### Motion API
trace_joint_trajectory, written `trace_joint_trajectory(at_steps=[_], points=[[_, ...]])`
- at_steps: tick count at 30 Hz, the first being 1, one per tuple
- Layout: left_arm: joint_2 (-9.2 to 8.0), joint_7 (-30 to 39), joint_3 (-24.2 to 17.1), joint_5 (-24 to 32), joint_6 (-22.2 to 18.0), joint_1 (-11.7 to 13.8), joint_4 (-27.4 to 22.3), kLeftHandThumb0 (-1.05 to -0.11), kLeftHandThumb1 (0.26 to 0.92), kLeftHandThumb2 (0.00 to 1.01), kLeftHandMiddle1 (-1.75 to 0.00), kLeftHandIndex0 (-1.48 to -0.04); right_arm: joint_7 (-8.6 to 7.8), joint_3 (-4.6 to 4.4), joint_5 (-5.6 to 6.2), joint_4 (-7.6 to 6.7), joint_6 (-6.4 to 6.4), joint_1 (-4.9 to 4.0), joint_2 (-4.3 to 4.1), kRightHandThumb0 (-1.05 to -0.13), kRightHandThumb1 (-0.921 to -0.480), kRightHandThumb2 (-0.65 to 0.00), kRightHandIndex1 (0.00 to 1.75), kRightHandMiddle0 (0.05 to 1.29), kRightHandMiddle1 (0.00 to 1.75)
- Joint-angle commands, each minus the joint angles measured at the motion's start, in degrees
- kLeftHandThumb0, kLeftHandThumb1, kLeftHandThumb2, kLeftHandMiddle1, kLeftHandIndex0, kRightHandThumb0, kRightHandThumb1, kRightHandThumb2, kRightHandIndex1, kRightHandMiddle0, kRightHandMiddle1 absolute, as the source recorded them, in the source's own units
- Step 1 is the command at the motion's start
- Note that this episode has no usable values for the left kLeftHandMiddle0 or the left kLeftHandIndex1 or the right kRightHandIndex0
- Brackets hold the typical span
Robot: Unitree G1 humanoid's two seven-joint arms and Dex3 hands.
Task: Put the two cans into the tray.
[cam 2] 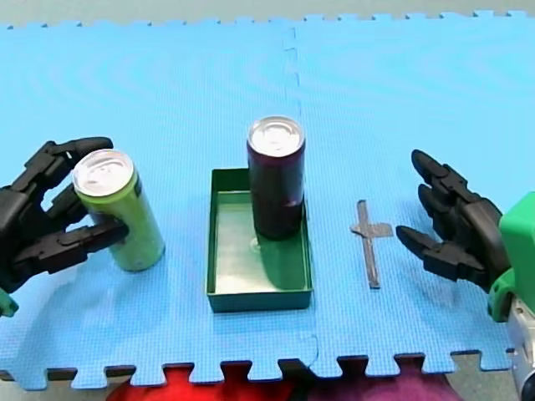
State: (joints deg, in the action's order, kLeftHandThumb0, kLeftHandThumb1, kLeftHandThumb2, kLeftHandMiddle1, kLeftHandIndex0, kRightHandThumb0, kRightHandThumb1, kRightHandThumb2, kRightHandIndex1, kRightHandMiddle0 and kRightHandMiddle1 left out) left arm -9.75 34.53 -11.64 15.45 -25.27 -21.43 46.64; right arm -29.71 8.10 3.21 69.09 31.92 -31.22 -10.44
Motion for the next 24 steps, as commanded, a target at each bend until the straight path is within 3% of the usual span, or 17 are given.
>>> trace_joint_trajectory(at_steps=[1,24], points=[[-0.21,-0.2,0.0,-0.1,0.1,-0.7,0.3,-1.048,0.732,0.00,-0.01,-0.09,0.08,0.16,0.24,0.08,0.36,-0.03,0.00,-1.048,-0.921,-0.334,0.00,0.09,0.00],[-0.77,4.3,0.7,-0.2,1.0,-2.2,2.9,-1.048,0.726,0.00,-0.01,-0.09,-0.60,0.92,0.70,0.08,1.03,0.16,-0.48,-1.048,-0.921,-0.340,0.00,0.09,0.00]])
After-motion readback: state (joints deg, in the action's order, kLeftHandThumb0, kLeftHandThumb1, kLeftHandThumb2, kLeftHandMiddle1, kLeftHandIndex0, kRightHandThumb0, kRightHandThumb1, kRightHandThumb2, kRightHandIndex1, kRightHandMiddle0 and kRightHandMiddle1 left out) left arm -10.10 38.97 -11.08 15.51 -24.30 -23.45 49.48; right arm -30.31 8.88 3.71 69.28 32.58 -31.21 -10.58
